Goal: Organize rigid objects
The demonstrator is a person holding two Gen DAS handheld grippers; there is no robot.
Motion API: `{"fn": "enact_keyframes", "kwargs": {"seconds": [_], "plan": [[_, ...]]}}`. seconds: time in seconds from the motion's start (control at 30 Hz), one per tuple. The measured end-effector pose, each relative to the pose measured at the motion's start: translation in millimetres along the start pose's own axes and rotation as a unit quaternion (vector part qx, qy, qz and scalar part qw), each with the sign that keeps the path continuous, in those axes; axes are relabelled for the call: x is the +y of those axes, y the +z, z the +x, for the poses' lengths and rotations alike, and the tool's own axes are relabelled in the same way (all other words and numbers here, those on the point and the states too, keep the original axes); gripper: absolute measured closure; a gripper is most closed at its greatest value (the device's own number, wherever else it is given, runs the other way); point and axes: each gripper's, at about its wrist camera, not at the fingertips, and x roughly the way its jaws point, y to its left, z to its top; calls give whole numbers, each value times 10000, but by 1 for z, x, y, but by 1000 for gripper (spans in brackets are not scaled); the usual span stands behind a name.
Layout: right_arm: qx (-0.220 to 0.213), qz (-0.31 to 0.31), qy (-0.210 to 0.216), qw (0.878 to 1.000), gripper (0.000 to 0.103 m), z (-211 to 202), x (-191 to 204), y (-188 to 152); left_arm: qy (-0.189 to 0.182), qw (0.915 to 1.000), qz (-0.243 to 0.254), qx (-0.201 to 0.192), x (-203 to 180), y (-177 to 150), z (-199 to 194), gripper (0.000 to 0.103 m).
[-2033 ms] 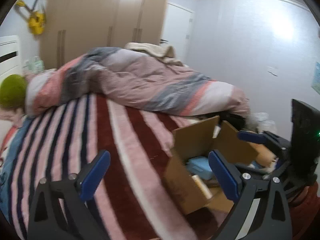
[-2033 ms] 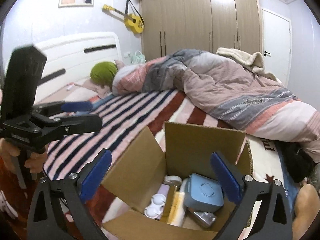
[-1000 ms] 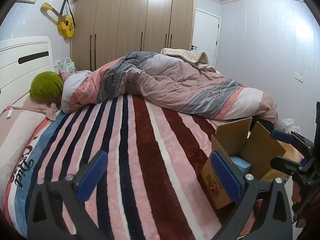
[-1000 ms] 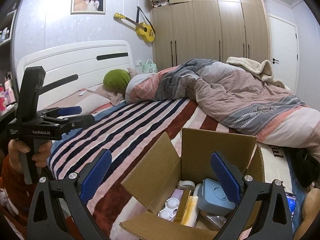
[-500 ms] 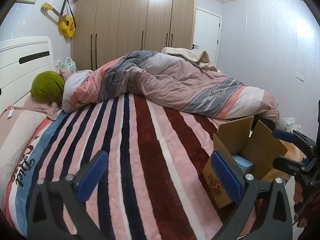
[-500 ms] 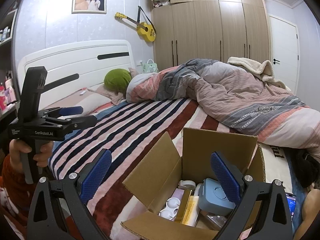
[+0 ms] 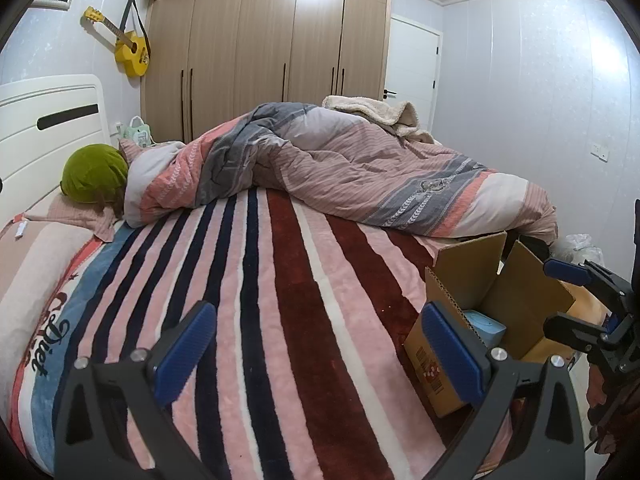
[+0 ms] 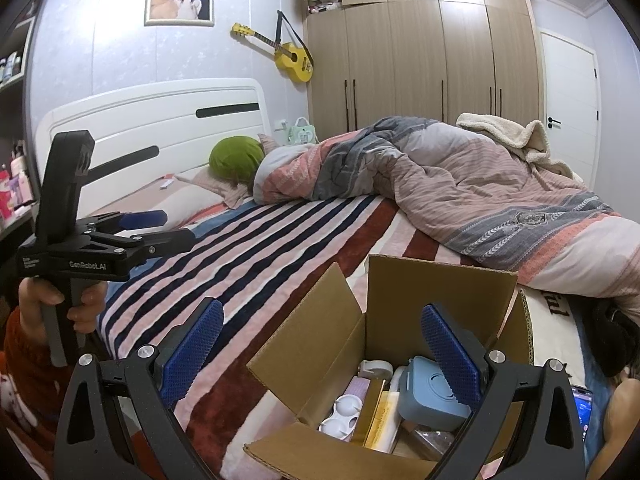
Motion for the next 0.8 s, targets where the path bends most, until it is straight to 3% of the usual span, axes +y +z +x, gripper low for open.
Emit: {"fn": "enact_keyframes", "kwargs": {"seconds": [0.8], "plan": [[33, -23, 22, 10000, 4, 0, -3, -4, 7, 10000, 3, 1, -3, 0, 0, 1]]}}
